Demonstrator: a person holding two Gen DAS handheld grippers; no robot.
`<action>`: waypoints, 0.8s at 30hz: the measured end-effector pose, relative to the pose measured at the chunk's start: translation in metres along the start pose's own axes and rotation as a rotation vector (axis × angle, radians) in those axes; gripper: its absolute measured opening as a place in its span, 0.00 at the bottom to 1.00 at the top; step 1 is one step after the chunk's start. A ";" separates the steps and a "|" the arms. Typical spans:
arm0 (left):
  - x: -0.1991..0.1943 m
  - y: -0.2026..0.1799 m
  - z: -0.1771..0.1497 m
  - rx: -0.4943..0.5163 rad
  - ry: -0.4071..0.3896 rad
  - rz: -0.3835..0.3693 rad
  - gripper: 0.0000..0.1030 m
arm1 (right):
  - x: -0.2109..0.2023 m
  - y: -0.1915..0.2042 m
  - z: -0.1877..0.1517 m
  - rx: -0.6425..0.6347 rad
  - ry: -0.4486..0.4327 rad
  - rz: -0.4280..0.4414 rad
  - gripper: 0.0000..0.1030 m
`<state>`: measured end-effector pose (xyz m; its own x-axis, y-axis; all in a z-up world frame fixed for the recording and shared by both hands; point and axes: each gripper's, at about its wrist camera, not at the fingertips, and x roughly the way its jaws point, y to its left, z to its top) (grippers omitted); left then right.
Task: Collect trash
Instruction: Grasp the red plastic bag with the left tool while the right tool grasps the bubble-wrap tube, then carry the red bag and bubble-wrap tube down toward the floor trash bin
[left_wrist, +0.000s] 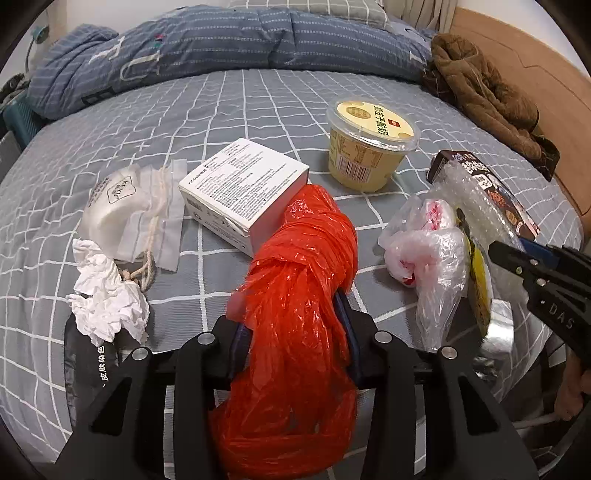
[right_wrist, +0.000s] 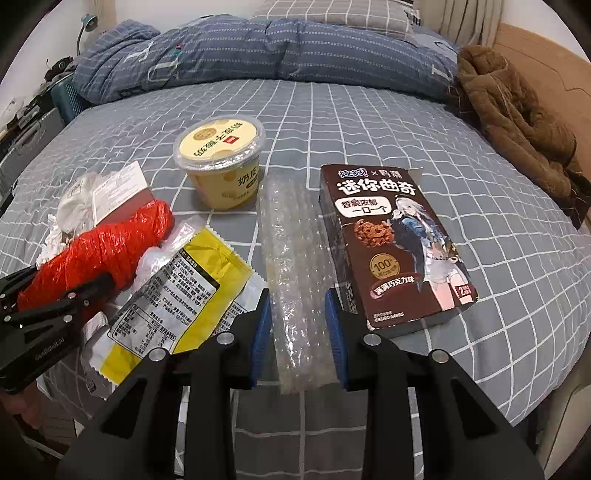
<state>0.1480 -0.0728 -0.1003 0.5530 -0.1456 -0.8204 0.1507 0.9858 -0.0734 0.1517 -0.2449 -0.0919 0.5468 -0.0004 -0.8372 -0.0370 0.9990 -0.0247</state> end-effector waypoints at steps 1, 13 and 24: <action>0.000 0.000 0.000 0.000 -0.001 -0.001 0.39 | 0.002 -0.001 0.000 0.003 0.006 -0.001 0.28; -0.007 0.002 0.001 -0.014 -0.021 -0.009 0.33 | 0.000 -0.010 0.000 0.048 -0.019 0.003 0.16; -0.031 0.003 0.006 -0.015 -0.059 0.004 0.33 | -0.021 -0.016 0.003 0.067 -0.081 0.015 0.15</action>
<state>0.1360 -0.0656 -0.0718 0.6011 -0.1464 -0.7857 0.1370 0.9874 -0.0792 0.1434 -0.2607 -0.0718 0.6127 0.0155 -0.7902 0.0087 0.9996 0.0263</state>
